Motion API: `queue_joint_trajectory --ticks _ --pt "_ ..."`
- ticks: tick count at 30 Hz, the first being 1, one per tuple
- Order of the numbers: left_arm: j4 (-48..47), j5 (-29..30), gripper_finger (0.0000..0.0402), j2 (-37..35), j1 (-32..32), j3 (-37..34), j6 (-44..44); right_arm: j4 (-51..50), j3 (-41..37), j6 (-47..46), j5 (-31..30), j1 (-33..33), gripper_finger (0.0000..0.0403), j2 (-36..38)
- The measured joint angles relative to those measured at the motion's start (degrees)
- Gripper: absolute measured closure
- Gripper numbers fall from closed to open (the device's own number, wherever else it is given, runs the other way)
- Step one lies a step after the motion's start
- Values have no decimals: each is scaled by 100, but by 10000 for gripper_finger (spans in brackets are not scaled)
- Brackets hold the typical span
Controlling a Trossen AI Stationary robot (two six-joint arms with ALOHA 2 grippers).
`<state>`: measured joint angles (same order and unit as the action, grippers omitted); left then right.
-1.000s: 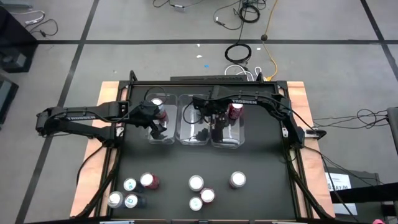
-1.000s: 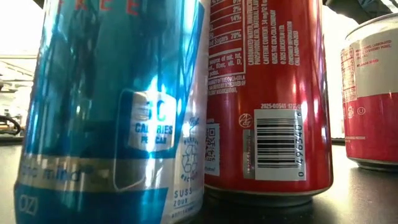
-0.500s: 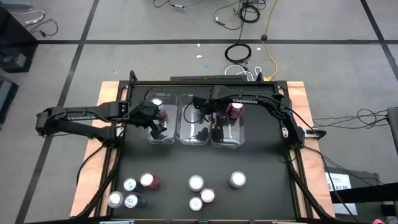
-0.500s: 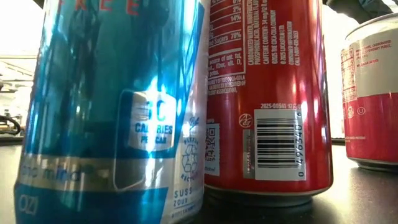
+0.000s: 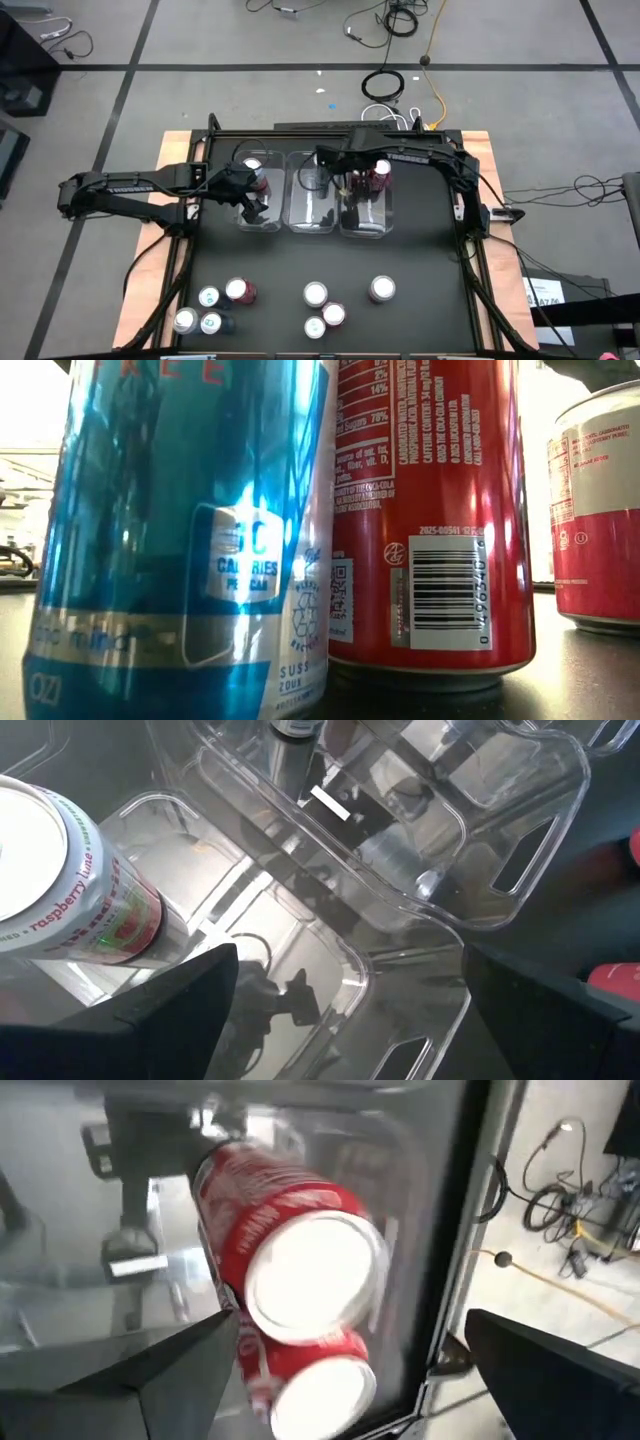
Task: Sort soda cans
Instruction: Put the pink soda can into the left transparent bin
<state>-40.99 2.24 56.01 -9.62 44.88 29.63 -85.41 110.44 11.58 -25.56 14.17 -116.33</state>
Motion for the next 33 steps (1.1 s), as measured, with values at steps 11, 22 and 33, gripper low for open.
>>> queue_joint_trajectory --ticks 11,22,33 --pt "9 1 10 0 -1 -1 0 -373 736 -2579 227 -96 21 1264" --pt "28 0 10 0 0 0 0 -370 735 -4806 1016 -617 21 2416" --pt "716 2 10 0 -1 0 -2 1014 -1179 -5545 429 -1781 21 2919"
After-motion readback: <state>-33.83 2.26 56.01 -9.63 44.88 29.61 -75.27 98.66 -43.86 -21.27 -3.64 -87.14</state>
